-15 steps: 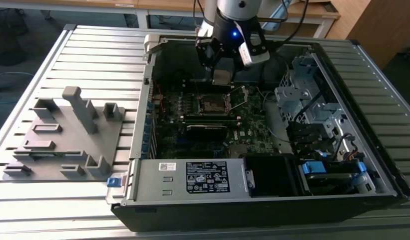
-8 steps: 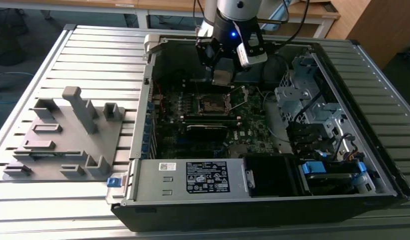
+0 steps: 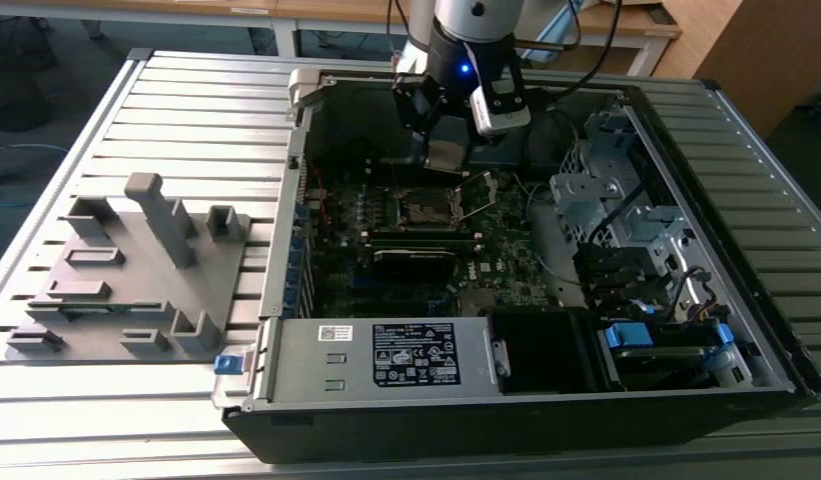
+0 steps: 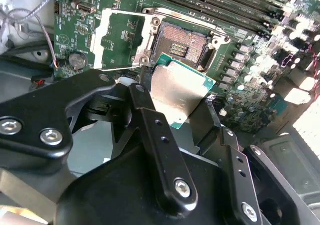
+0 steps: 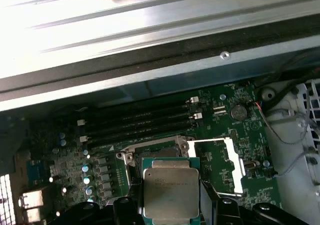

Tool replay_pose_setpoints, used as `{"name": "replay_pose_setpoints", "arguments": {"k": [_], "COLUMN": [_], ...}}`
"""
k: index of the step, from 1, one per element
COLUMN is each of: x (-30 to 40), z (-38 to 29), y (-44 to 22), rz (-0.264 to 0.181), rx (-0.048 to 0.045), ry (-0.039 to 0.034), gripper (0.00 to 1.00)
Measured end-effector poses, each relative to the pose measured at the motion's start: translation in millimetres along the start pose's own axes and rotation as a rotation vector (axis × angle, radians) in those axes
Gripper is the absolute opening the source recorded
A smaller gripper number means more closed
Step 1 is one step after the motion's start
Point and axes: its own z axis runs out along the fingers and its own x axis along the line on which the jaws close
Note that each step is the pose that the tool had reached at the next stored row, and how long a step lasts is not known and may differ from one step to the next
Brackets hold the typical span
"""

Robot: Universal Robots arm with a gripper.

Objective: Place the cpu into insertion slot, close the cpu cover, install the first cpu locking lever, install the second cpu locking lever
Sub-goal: 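Place the cpu into insertion slot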

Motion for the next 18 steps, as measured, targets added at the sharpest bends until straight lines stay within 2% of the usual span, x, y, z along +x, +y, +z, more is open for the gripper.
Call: {"name": "replay_pose_setpoints", "arguments": {"k": [3, 11, 16, 18], "x": [0.0, 0.0, 0.0, -0.1], "z": [0.1, 0.2, 1.0, 1.0], "y": [0.0, 0.0, -0.1, -0.1], "rz": [0.035, 0.043, 0.118, 0.124], "rx": [-0.0006, -0.0007, -0.0023, -0.0024], "ry": [-0.0031, -0.0039, -0.0106, -0.0111], "gripper": [0.54, 0.54, 0.54, 0.54]}}
